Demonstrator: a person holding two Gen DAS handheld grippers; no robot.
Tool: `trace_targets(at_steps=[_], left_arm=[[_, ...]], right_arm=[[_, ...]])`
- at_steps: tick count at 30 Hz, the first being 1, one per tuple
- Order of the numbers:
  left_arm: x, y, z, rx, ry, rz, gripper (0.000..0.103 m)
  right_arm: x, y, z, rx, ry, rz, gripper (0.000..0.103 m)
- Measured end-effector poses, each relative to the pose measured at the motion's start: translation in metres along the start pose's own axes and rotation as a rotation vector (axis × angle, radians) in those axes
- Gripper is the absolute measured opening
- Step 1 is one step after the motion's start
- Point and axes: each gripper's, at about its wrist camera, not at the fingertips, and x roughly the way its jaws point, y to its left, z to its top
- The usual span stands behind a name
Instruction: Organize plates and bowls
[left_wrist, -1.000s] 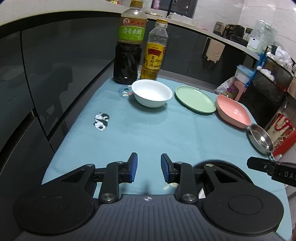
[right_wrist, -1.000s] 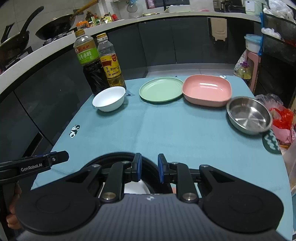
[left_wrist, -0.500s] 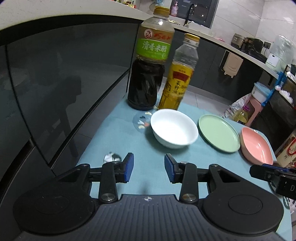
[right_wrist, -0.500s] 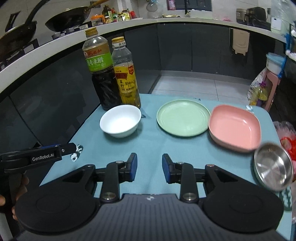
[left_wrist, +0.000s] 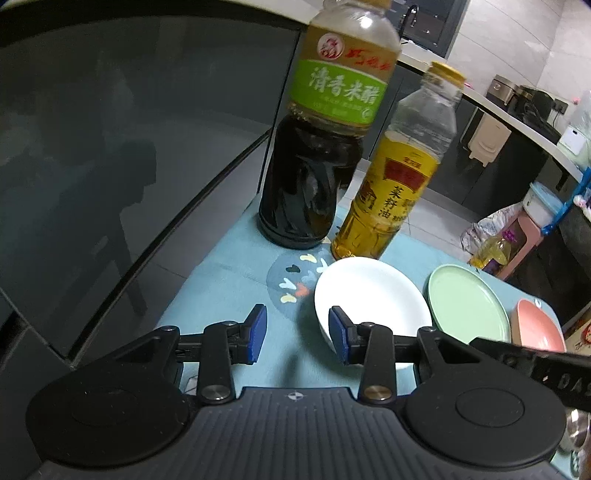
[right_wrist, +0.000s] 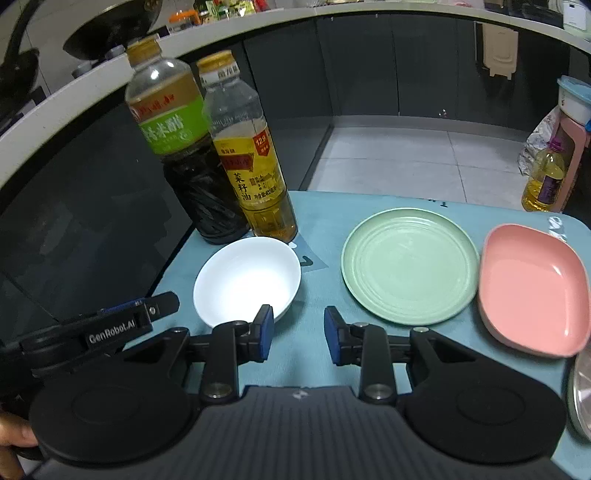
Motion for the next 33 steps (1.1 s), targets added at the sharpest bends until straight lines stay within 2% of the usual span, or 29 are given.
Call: trace_targets(at_steps=[8, 11, 17, 24, 26, 27, 28, 31, 33], left_arm=[[0.025, -0.006, 0.005, 0.012, 0.039, -0.025, 0.035], [0.034, -0.008, 0.005, 0.02, 0.048, -0.024, 0.035], [0.05, -0.009, 0.001, 0.016, 0.081, -0.024, 0.035], [0.056, -0.011, -0.004, 0.028, 0.084, -0.031, 0.032], [0.057, -0.011, -0.004, 0.051, 0.08, -0.052, 0.022], [0.055, -0.012, -0.005, 0.063, 0.076, -0.076, 0.017], [0.052, -0.015, -0.006, 0.079, 0.074, -0.087, 0.016], [0.043, -0.023, -0.01, 0.12, 0.08, -0.076, 0.016], [0.035, -0.026, -0.011, 0.126, 0.088, -0.085, 0.016]], right_arm=[[0.028, -0.007, 0.01, 0.041, 0.04, 0.036, 0.026], [0.035, -0.009, 0.011, 0.064, 0.04, 0.043, 0.033], [0.053, -0.013, 0.011, 0.081, 0.062, 0.043, 0.033], [0.065, -0.013, 0.011, 0.082, 0.07, 0.034, 0.033], [0.07, -0.01, 0.011, 0.064, 0.082, 0.036, 0.027], [0.072, -0.007, 0.011, 0.043, 0.09, 0.038, 0.013], [0.073, -0.004, 0.011, 0.023, 0.094, 0.048, 0.003], [0.066, 0.003, 0.01, -0.009, 0.094, 0.003, 0.003], [0.056, 0.003, 0.009, -0.015, 0.098, 0.003, 0.003]])
